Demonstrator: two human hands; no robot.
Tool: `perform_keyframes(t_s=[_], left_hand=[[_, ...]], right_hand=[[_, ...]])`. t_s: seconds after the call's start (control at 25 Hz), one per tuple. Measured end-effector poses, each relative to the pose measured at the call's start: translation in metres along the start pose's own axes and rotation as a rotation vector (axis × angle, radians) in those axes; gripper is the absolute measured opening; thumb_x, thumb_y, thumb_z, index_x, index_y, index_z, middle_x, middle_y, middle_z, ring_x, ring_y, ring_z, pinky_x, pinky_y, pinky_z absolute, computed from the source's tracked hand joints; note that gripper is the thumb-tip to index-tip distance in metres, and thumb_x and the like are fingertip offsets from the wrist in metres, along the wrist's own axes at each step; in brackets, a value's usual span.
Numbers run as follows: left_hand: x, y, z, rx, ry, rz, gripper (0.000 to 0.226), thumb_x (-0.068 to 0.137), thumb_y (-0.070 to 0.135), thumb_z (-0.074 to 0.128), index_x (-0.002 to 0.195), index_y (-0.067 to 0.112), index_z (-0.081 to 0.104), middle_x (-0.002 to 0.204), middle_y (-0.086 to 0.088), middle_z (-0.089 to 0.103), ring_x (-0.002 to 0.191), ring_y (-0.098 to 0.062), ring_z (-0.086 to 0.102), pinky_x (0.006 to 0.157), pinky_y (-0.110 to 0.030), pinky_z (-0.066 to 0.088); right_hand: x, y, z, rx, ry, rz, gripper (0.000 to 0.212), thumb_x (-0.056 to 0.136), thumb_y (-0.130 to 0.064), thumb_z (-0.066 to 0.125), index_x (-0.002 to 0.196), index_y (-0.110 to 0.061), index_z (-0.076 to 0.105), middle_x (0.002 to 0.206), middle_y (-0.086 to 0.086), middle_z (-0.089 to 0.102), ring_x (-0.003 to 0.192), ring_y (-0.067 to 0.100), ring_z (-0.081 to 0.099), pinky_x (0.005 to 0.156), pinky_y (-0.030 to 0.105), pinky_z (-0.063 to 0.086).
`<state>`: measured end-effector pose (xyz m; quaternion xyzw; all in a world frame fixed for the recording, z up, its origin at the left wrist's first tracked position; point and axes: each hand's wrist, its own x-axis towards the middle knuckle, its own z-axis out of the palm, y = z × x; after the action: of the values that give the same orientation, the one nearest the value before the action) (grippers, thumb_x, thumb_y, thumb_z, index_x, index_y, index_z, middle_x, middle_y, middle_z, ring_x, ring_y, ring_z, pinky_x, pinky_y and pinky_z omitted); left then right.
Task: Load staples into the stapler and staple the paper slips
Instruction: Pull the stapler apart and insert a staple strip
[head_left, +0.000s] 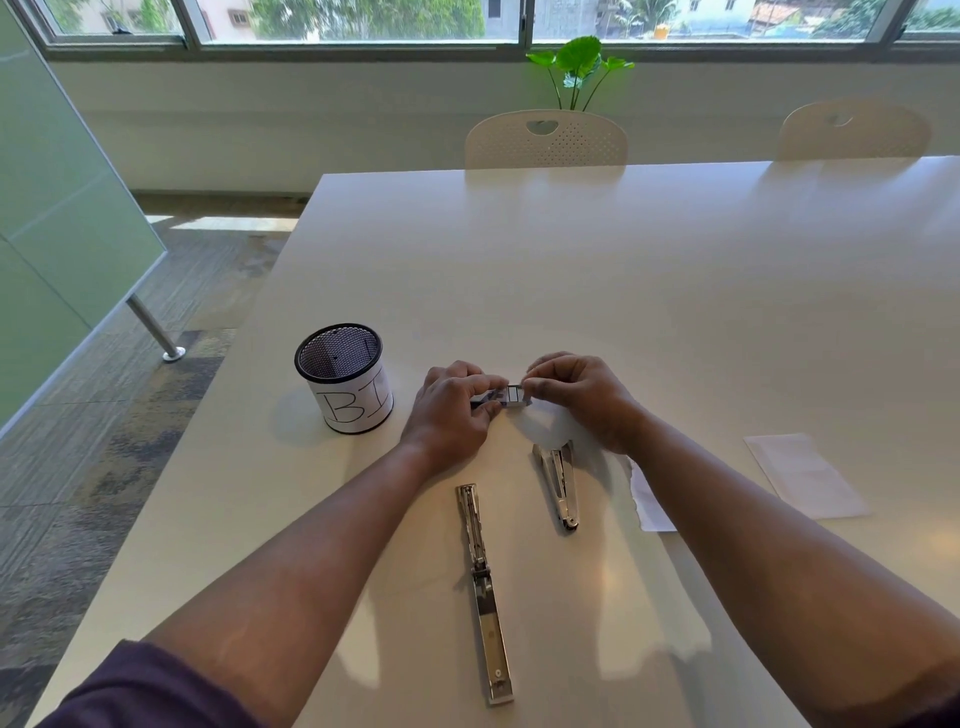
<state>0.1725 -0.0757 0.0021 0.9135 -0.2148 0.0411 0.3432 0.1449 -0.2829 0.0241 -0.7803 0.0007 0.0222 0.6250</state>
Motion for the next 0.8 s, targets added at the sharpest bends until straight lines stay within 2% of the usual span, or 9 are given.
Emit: perform_keyframes(t_s=[0.2, 0.32, 0.56, 0.8], left_hand=[[-0.001, -0.001, 0.001, -0.009, 0.005, 0.003, 0.034, 0.095, 0.033, 0.067, 0.128, 0.032, 0.068, 0.112, 0.016, 0.055, 0.111, -0.009, 0.039, 0.095, -0.029, 0.036], [0.000, -0.002, 0.001, -0.005, 0.007, 0.006, 0.033, 0.094, 0.031, 0.068, 0.127, 0.032, 0.068, 0.113, 0.015, 0.057, 0.112, -0.010, 0.039, 0.096, -0.029, 0.036], [0.001, -0.004, 0.001, 0.002, -0.006, 0.008, 0.033, 0.094, 0.031, 0.068, 0.126, 0.034, 0.069, 0.111, 0.017, 0.054, 0.112, -0.009, 0.038, 0.098, -0.032, 0.039], [0.000, -0.003, 0.001, -0.012, -0.014, 0.004, 0.033, 0.095, 0.034, 0.066, 0.128, 0.032, 0.068, 0.115, 0.014, 0.057, 0.113, -0.011, 0.039, 0.100, -0.036, 0.040]], right_hand=[[0.001, 0.002, 0.010, -0.172, -0.181, -0.005, 0.004, 0.084, -0.016, 0.081, 0.082, -0.020, 0.080, 0.120, -0.002, 0.057, 0.112, 0.019, 0.057, 0.093, 0.035, 0.051], [0.003, 0.006, 0.011, -0.258, -0.158, -0.030, 0.006, 0.082, -0.019, 0.083, 0.087, -0.019, 0.081, 0.118, -0.006, 0.056, 0.112, 0.015, 0.055, 0.089, 0.029, 0.049], [0.001, 0.009, 0.013, -0.342, -0.129, -0.096, 0.018, 0.077, -0.026, 0.087, 0.091, -0.033, 0.081, 0.114, -0.011, 0.058, 0.110, 0.011, 0.054, 0.093, 0.031, 0.048], [-0.002, 0.005, 0.009, -0.254, -0.030, -0.030, 0.029, 0.081, -0.031, 0.082, 0.106, -0.039, 0.070, 0.113, -0.011, 0.061, 0.102, 0.010, 0.056, 0.079, 0.027, 0.049]])
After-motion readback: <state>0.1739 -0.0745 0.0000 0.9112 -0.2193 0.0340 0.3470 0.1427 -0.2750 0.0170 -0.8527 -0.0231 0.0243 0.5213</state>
